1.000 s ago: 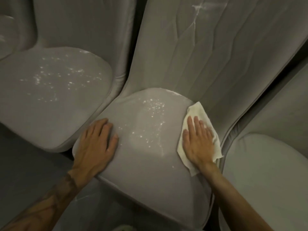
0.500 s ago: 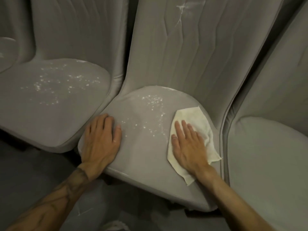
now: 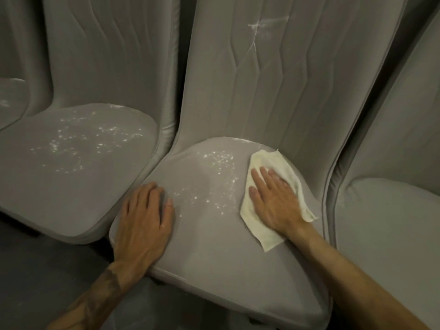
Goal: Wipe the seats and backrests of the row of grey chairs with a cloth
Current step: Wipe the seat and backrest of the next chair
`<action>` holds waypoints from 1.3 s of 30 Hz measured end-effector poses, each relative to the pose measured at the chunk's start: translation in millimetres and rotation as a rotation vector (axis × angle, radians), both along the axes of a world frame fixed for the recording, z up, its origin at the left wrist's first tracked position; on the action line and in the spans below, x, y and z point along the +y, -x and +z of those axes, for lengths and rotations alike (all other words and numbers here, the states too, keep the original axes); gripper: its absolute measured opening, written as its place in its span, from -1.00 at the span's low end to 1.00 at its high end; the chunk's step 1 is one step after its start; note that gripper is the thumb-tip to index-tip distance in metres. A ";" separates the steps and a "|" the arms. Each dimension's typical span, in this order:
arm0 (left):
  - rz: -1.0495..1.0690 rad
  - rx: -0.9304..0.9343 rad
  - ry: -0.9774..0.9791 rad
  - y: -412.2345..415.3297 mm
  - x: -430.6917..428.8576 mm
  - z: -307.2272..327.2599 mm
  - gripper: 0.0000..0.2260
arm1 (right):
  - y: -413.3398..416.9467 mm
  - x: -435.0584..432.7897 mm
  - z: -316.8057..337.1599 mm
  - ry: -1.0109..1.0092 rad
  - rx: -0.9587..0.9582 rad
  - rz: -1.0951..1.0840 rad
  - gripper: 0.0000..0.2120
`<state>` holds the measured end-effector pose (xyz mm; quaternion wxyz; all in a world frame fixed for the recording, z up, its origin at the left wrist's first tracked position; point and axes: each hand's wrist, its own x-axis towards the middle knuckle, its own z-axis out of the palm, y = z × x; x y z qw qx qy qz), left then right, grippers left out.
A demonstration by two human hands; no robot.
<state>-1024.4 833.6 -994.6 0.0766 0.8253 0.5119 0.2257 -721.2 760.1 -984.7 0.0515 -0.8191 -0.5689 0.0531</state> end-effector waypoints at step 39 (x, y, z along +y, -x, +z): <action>0.030 -0.043 0.015 0.3 5.2 -11.8 -0.53 | -6.0 65.4 2.2 -0.010 -0.098 0.017 -0.44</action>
